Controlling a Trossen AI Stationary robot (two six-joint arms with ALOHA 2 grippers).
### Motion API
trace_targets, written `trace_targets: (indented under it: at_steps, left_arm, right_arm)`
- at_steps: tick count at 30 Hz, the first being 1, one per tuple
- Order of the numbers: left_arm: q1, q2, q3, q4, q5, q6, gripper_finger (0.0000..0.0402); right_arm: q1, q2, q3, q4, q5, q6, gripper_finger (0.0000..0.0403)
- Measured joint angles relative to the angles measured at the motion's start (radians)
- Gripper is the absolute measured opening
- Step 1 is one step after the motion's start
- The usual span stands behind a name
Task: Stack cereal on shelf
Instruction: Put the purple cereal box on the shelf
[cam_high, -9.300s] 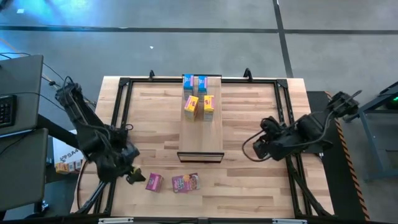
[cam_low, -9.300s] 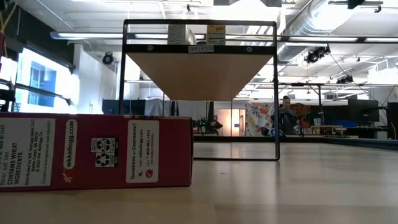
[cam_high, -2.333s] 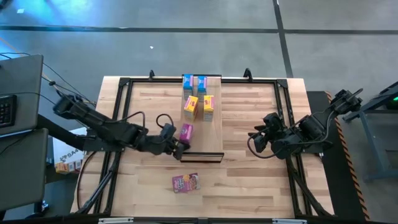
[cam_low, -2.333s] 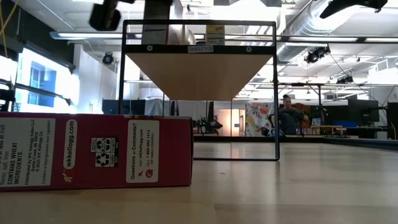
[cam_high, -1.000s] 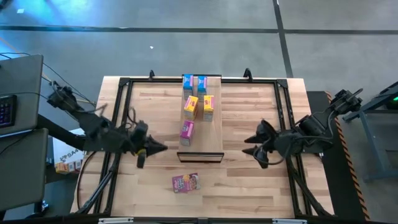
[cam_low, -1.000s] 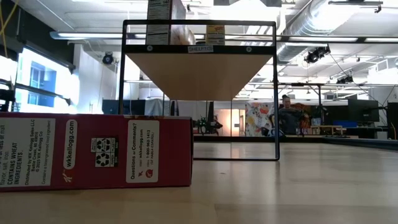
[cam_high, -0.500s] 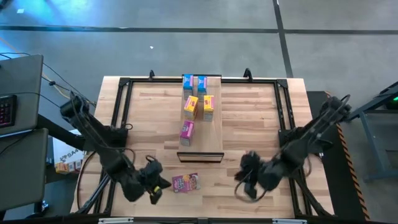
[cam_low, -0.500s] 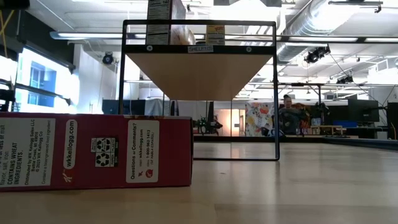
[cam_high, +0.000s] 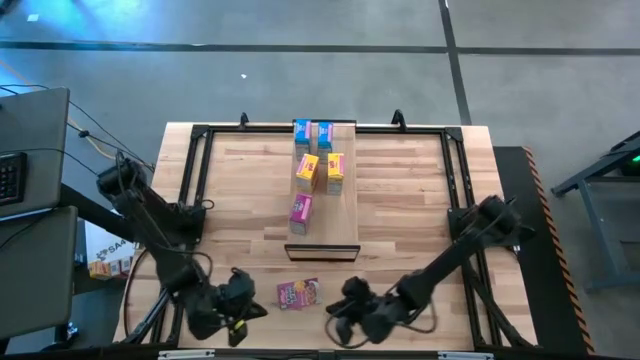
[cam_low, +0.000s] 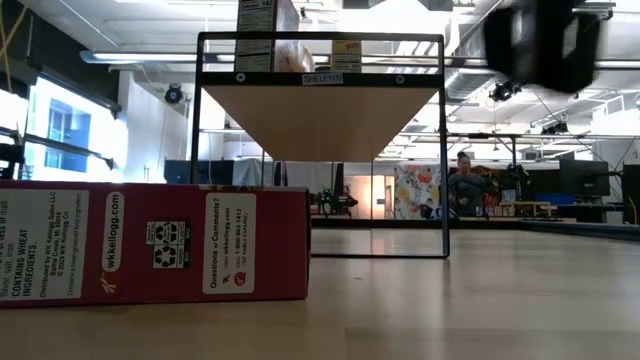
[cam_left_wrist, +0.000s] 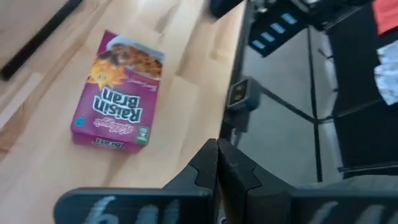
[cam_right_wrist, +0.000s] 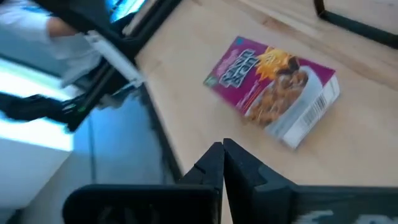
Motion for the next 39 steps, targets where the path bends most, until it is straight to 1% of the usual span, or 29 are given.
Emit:
trace_targets:
  at_steps: [3,8,13,17,22,24,27,34,36,39]
  left_arm:
    - [-0.035,-0.039,0.0,0.003,-0.047,0.019,0.0]
    - [-0.051,-0.046,0.001,-0.007,-0.061,0.016,0.0]
    - [-0.052,-0.015,0.0,-0.014,-0.08,-0.015,0.0]
    - [-0.051,0.008,0.0,-0.01,-0.086,-0.047,0.0]
    - [-0.051,0.01,0.0,-0.003,-0.121,-0.07,0.0]
    - [-0.051,0.01,0.0,-0.002,-0.137,-0.071,0.0]
    - [-0.046,0.01,0.0,-0.002,-0.139,-0.071,0.0]
    - [-0.042,0.01,0.0,0.003,-0.159,-0.078,0.0]
    - [-0.042,0.01,0.0,0.003,-0.173,-0.08,0.0]
    - [-0.042,0.01,0.0,0.003,-0.19,-0.079,0.0]
  right_arm:
    - [-0.035,0.078,0.05,0.002,0.008,-0.014,0.0]
    - [-0.078,0.151,0.08,-0.002,0.004,-0.039,0.0]
    - [-0.09,0.152,0.081,-0.065,0.032,-0.042,0.0]
    - [-0.099,0.151,0.081,-0.059,0.014,-0.043,0.0]
    - [-0.1,0.151,0.081,-0.037,0.03,-0.088,0.0]
    - [-0.101,0.152,0.081,-0.066,0.024,-0.094,0.0]
    - [-0.1,0.154,0.081,-0.089,0.055,-0.09,0.0]
    - [-0.098,0.154,0.081,-0.091,0.045,-0.092,0.0]
    - [-0.093,0.154,0.081,-0.081,0.045,-0.131,0.0]
    - [-0.081,0.154,0.081,-0.055,0.044,-0.289,0.0]
